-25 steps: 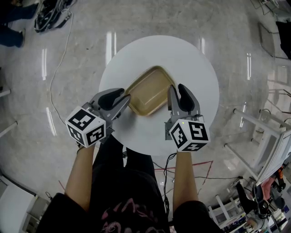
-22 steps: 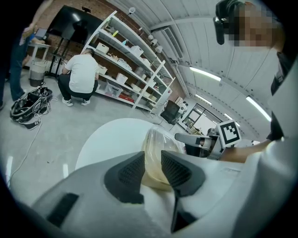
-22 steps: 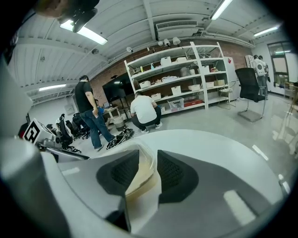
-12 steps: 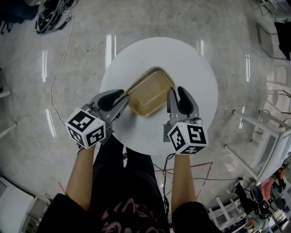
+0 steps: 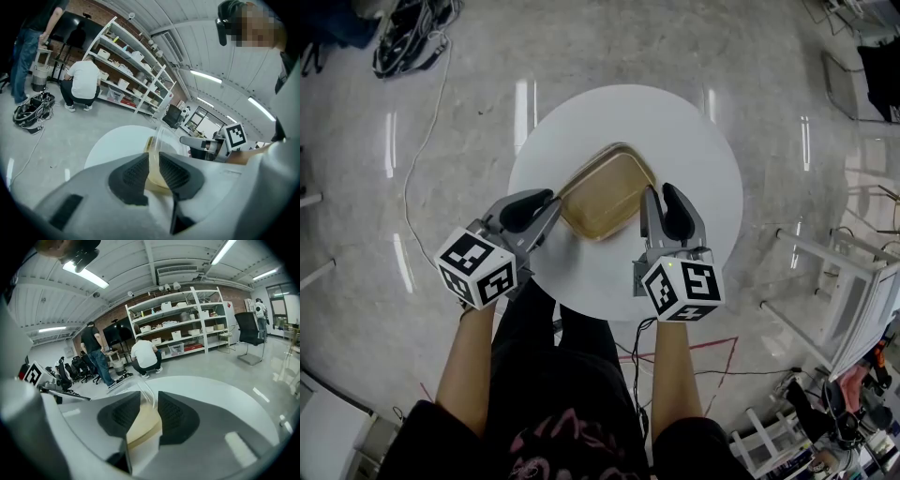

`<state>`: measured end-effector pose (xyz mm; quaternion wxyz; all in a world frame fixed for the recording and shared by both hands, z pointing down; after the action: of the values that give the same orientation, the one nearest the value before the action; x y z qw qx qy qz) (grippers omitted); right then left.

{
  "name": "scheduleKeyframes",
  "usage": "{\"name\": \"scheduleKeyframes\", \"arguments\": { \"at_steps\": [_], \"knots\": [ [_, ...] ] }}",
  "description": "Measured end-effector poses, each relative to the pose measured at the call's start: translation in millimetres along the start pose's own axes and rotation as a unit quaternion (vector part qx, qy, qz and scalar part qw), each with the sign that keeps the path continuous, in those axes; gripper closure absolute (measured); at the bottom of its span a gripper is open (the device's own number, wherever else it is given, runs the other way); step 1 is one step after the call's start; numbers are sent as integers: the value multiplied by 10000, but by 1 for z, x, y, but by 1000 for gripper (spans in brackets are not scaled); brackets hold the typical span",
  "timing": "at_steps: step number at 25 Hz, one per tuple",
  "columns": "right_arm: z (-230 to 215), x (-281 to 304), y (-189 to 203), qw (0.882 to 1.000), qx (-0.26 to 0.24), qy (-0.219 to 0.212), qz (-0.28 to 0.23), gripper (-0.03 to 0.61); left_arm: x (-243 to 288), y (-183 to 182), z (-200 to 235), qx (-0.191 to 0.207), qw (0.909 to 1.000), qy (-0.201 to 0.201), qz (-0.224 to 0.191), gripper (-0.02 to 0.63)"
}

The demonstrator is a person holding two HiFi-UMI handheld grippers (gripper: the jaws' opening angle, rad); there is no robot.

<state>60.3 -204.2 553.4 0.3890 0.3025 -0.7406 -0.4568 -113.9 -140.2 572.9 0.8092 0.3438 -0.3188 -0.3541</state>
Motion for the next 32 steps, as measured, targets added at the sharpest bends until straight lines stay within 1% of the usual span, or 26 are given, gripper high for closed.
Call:
{"name": "scheduleKeyframes", "arguments": {
  "at_steps": [6,16,32],
  "knots": [
    [5,-5,-6,10000,17,27,-93,451,-4,-4,-2,48,10000,24,-49,551],
    [10,-17,-35,9994,-33,36,-336,451,-8,-26,-19,186,9996,85,-209,554],
    [19,-52,-90,9965,-150,19,-823,451,-20,-63,-66,545,9971,225,-489,554]
  ]
}}
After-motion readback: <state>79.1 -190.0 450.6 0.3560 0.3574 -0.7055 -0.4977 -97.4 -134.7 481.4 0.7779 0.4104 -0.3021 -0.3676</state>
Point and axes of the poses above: the fingertips, and each gripper's own axes: x forward along the fingers, z to its left, y out of its underside, the point moved 3 cm from there along -x, backward along the fingers, and after that the axes turned 12 degrees about -z, right-handed, at the moved point
